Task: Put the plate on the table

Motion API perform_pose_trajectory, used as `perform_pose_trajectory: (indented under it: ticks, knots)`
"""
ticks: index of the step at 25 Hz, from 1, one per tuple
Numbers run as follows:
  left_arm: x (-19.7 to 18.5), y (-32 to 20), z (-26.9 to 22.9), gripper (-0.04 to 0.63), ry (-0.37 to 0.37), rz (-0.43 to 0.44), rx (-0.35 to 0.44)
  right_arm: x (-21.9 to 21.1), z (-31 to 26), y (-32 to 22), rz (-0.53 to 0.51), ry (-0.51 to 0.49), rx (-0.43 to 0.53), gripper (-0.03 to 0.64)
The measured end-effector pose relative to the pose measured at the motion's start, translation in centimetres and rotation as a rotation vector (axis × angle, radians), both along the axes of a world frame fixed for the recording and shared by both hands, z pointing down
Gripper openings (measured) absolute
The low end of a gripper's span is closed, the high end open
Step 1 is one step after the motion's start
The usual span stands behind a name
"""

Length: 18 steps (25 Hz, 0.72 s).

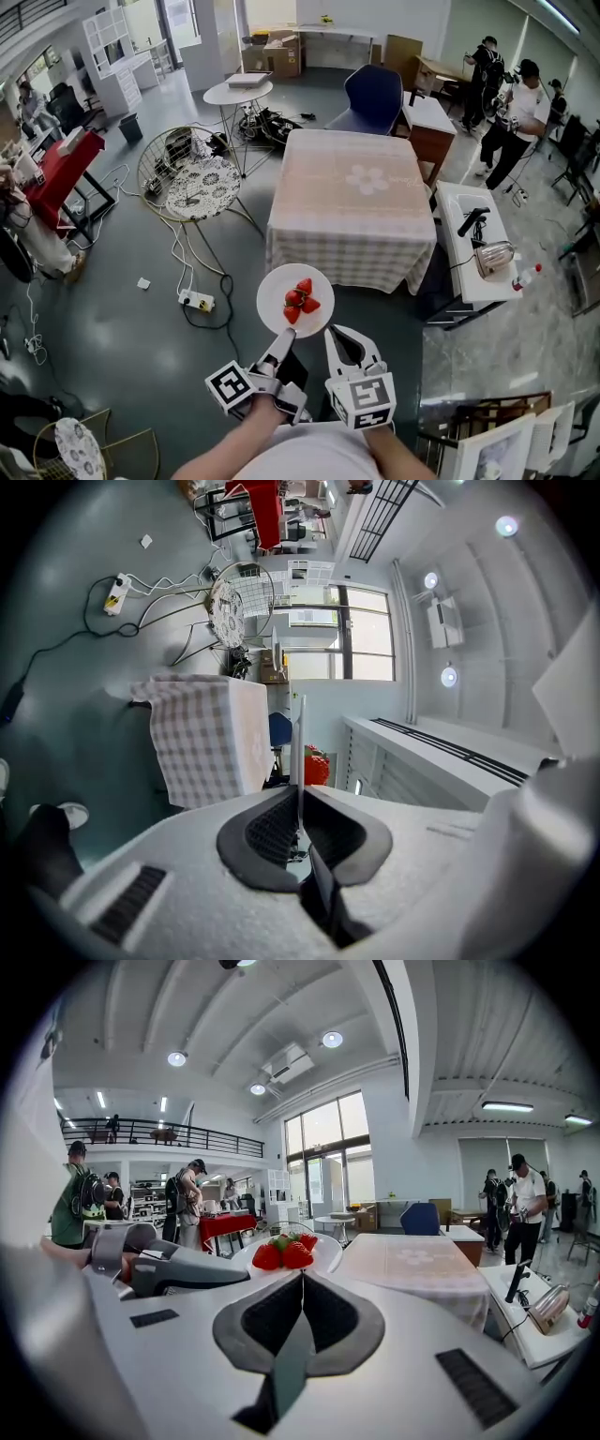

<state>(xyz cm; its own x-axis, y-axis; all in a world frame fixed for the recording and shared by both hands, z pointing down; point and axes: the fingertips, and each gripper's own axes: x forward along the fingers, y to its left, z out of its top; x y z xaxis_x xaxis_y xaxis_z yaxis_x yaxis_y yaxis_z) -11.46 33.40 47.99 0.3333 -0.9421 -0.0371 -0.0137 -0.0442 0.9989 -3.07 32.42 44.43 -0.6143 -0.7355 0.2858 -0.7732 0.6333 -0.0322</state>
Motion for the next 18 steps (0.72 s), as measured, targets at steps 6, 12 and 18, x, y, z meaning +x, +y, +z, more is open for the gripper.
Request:
perform_pose_trajectory:
  ticks: [6, 12, 18]
  knots:
    - [0.2, -2.0, -0.2, 0.018, 0.004, -0.028, 0.001, 0.0, 0.2, -2.3, -0.039, -0.011, 0.002, 0.005]
    - [1.4, -5.8, 0.3, 0.018, -0.002, -0.039, -0.011, 1.5, 0.7, -6.3, -0.038, -0.016, -0.021, 0.005]
    - [2.6, -9.4, 0.8, 0.018, -0.011, -0.045, -0.036, 3.0, 1.4, -10.4, -0.036, -0.035, -0.049, 0.005]
